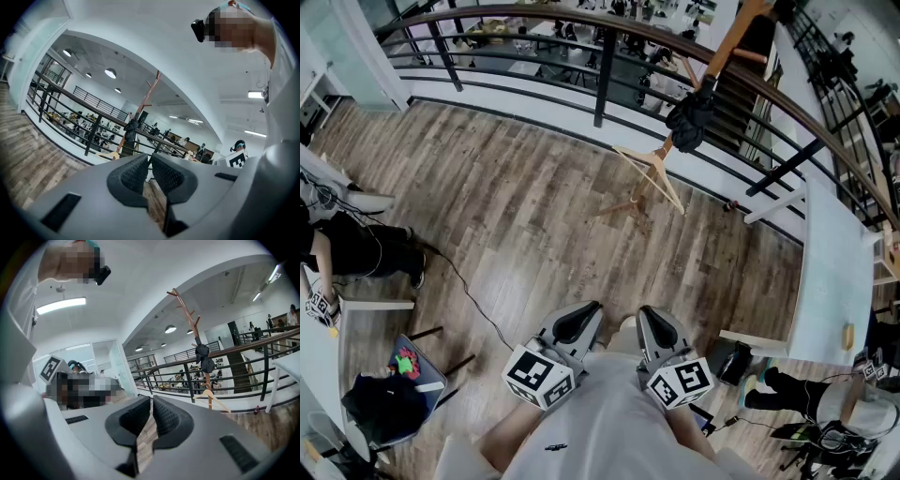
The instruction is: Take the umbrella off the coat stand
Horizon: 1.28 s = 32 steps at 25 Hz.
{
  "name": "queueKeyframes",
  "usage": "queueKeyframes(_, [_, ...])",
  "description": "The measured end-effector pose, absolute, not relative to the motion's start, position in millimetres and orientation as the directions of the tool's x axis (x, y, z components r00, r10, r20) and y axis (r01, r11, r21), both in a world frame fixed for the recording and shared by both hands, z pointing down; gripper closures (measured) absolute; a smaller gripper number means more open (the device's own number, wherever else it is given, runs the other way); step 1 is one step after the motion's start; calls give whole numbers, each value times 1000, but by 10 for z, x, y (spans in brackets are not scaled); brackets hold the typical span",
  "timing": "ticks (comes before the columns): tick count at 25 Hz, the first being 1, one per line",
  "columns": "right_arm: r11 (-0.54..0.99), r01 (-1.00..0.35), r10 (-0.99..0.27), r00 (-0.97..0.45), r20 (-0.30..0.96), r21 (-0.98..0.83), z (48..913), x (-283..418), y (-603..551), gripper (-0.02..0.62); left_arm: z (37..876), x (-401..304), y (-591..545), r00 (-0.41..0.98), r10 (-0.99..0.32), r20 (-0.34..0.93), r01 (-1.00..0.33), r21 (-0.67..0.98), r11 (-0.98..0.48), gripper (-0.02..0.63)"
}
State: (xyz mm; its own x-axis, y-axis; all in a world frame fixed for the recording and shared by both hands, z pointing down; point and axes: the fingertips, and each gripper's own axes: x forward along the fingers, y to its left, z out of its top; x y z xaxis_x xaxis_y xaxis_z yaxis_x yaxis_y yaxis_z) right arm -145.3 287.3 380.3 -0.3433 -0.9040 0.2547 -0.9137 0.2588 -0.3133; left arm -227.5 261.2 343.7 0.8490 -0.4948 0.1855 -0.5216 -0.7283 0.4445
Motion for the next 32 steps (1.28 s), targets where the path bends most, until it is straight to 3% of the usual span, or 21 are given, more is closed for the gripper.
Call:
queueKeyframes(5, [261, -913, -905, -344, 251, -314, 3743, -1464, 3253, 552, 3359, -2189, 3016, 849, -490, 198, -524, 430, -735, 564])
queueKeyframes(12, [164, -937, -947, -237, 219, -307, 3676, -813, 3825, 555, 3321, -1619, 3557, 852, -471, 229, -524, 380, -762, 565])
queueKeyframes(20, [156, -904, -954, -242, 178, -397, 3798, -258, 4317, 554, 3524, -1094, 4143, 852, -452, 265, -523, 380, -763, 565])
queueKeyframes(32, [144, -902, -945, -247, 215, -407, 4015, 186, 3985, 554, 3574, -697, 3787, 842, -466, 273, -539, 379, -752, 565])
